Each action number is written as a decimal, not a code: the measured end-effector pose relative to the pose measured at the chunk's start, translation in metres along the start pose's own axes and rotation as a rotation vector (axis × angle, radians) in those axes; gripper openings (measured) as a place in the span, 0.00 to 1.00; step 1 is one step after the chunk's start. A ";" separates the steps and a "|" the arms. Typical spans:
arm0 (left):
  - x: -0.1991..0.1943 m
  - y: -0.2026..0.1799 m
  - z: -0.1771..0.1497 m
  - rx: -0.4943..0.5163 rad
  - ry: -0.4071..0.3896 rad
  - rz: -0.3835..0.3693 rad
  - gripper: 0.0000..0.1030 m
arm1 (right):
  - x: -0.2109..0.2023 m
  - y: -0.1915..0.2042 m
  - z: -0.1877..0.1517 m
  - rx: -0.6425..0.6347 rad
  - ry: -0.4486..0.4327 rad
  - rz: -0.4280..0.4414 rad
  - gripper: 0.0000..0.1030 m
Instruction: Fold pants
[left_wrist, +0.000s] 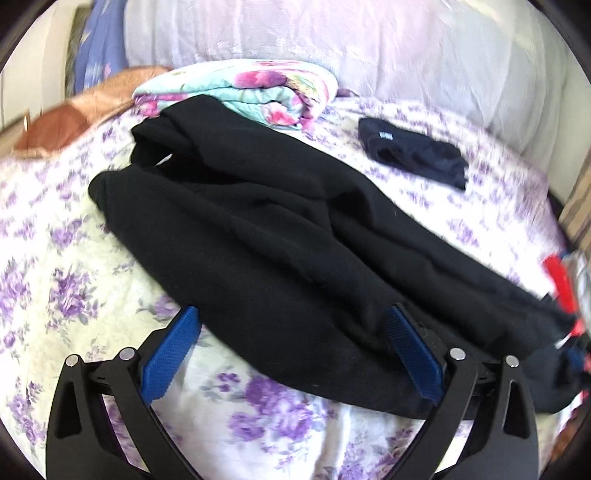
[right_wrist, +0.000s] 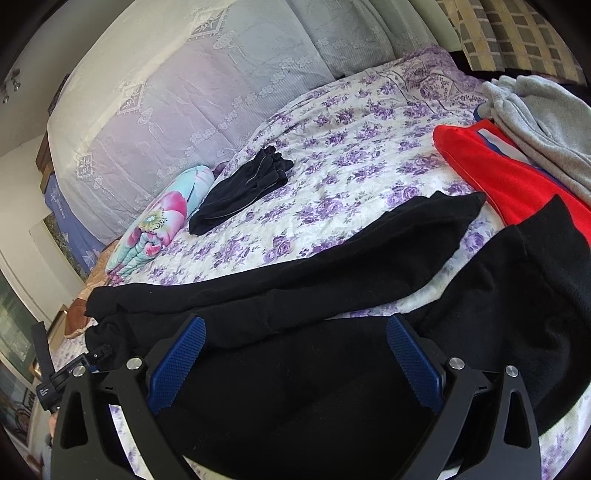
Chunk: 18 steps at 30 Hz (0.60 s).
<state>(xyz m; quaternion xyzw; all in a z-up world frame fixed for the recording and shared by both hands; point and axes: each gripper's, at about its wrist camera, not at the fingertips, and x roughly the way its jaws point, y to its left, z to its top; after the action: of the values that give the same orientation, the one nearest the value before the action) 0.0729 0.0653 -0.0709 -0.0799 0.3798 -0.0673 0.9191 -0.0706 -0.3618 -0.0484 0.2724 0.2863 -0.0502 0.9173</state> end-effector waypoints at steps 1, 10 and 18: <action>-0.003 0.005 0.002 -0.017 -0.006 -0.002 0.96 | -0.006 -0.004 0.002 0.016 -0.006 0.010 0.96; -0.039 0.036 0.038 0.017 -0.102 0.081 0.96 | -0.030 -0.044 0.024 0.207 -0.017 0.003 0.96; -0.034 0.045 0.061 -0.014 -0.065 -0.011 0.96 | 0.036 -0.057 0.049 0.314 0.172 0.006 0.96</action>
<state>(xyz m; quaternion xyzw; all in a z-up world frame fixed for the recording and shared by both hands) 0.0951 0.1217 -0.0140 -0.0904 0.3498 -0.0670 0.9300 -0.0301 -0.4340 -0.0618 0.4166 0.3514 -0.0680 0.8356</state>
